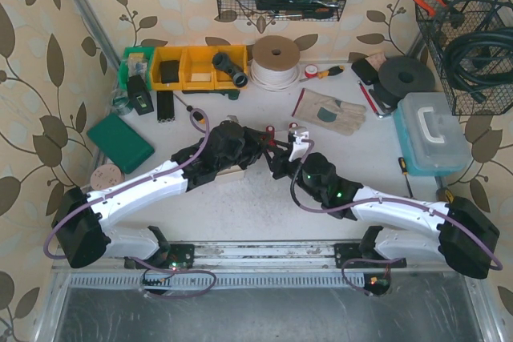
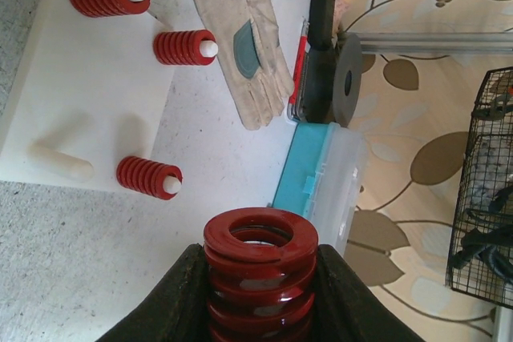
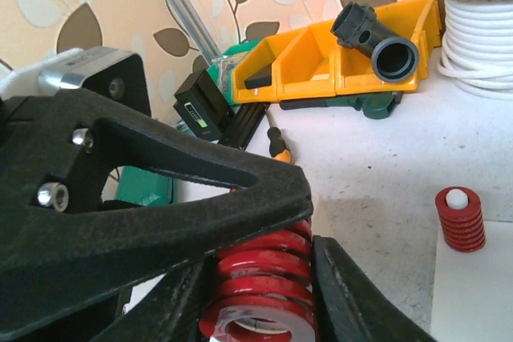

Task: Install the large spring

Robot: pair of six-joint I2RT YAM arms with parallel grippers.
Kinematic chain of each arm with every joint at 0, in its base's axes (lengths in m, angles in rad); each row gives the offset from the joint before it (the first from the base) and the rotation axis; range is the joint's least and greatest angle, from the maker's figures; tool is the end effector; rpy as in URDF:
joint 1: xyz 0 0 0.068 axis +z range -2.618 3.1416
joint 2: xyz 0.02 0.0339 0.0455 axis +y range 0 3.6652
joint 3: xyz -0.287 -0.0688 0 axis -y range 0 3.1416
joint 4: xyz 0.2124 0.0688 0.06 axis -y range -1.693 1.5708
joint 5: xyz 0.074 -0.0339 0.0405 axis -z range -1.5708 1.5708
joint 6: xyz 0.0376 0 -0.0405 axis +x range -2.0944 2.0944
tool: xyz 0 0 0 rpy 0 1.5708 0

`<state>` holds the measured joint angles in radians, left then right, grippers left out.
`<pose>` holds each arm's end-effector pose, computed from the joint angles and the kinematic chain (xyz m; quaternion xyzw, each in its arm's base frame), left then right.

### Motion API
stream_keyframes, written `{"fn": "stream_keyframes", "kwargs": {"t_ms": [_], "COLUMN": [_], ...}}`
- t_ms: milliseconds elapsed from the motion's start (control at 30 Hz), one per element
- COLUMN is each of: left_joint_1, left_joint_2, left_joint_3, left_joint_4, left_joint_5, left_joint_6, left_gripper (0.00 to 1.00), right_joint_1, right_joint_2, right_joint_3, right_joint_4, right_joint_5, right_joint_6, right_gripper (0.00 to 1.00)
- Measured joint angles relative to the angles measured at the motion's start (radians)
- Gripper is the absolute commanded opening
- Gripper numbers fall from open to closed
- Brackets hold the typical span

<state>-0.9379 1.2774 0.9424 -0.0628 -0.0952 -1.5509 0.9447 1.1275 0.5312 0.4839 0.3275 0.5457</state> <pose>0.1567 -0.2076 0.3319 -0.2761 0.7852 -0.5109 0.2148 0.1359 0.1673 0.2908 -0.0393 0.7427 0.3564 0.5656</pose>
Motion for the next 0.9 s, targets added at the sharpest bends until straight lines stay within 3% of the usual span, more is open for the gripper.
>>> {"fn": "stream_keyframes", "kwargs": {"t_ms": [233,567,700,900], "left_joint_1": [0.000,0.000,0.002,0.000], "left_joint_2": [0.000,-0.002,-0.017,-0.089], "left_joint_3": [0.000,0.000,-0.010,-0.060], "left_joint_4": [0.006,0.005,0.003,-0.013], "left_joint_5": [-0.002,-0.009,-0.035,-0.064], "left_joint_6": [-0.003,-0.004,-0.005,-0.019], "left_gripper": [0.00,0.00,0.29,0.63], "right_joint_1": [-0.001,-0.005,-0.008,-0.012], "right_joint_2": [0.000,0.002,0.025,0.069], "right_joint_3": [0.000,0.021,0.047,0.078], "right_joint_4": [0.006,-0.026,-0.039,-0.051], "right_joint_5": [-0.002,-0.010,-0.026,-0.066], "right_joint_6": [-0.008,-0.017,-0.023,-0.035], "right_gripper": [0.00,0.00,0.00,0.00]}}
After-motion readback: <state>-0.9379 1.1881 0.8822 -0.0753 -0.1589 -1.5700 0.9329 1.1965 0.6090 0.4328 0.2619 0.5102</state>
